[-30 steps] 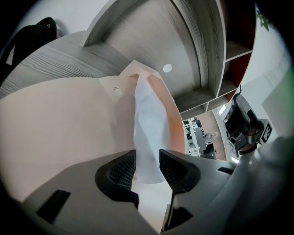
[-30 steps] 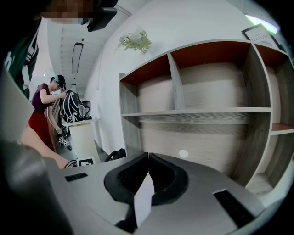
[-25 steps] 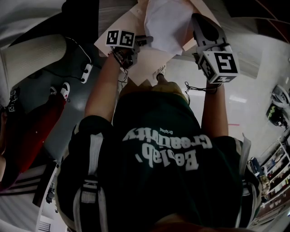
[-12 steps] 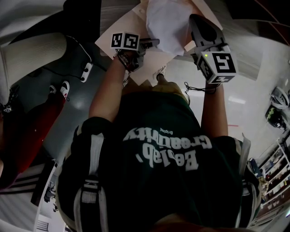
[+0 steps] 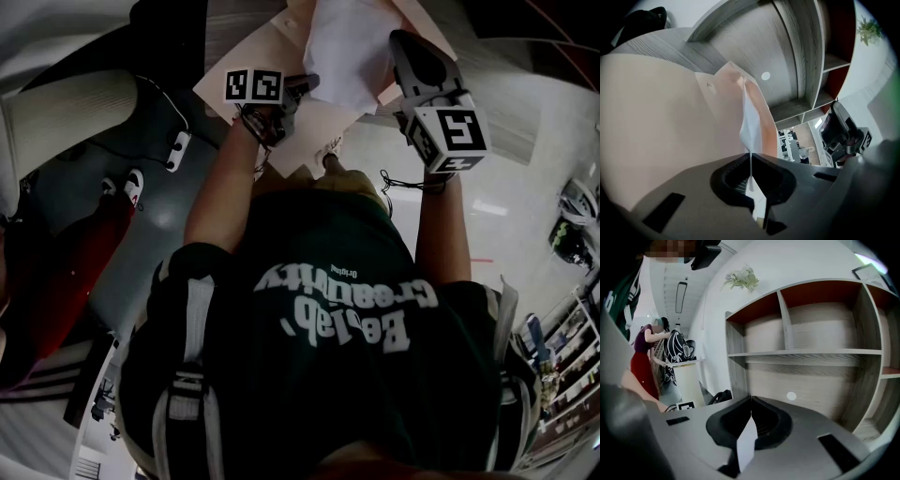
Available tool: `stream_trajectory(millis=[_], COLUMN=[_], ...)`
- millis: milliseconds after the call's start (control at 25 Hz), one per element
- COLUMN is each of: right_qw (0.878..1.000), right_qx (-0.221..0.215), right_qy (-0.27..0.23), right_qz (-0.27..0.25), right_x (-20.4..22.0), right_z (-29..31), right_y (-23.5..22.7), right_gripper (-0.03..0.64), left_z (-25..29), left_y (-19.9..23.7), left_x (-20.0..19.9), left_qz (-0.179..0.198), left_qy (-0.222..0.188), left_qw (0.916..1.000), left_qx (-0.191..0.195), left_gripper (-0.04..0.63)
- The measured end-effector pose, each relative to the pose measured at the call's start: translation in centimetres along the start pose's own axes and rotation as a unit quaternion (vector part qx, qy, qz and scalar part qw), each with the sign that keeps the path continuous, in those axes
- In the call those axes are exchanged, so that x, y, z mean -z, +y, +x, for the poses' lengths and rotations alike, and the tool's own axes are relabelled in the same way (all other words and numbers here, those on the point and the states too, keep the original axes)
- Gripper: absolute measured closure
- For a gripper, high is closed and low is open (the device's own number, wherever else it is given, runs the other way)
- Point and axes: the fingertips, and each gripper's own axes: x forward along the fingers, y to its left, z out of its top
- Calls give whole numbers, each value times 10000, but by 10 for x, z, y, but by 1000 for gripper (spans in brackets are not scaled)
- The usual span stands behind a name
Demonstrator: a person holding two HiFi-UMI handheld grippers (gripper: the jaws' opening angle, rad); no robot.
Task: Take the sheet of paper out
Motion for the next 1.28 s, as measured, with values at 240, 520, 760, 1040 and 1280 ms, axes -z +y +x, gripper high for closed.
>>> stream_trajectory(millis=[240, 520, 760, 1040, 1280], right_qw=[10000, 9999, 9997, 9991, 9981], right_qx=[-24, -21, -65, -145, -275], right_qy=[-25, -117, -218, -375, -507], right_qz=[-6, -20, -53, -109, -214], right_x=[-1, -9, -18, -26, -30], right_z=[-2, -8, -13, -31, -43], right_y=[2, 1, 0, 4, 9], right_gripper=[584, 584, 584, 584, 584], left_z=[-2, -9, -19, -35, -48], left_y=[-5, -20, -36, -62, -87], left_x=[-1, -5, -5, 10, 17], left_qz=[79, 278, 558, 1037, 1490], left_qy=[-33, -138, -176, -266, -446], left_qw=[10000, 9995, 9982, 9936, 9862], left_qx=[32, 33, -132, -361, -564], left_gripper=[577, 577, 577, 577, 577])
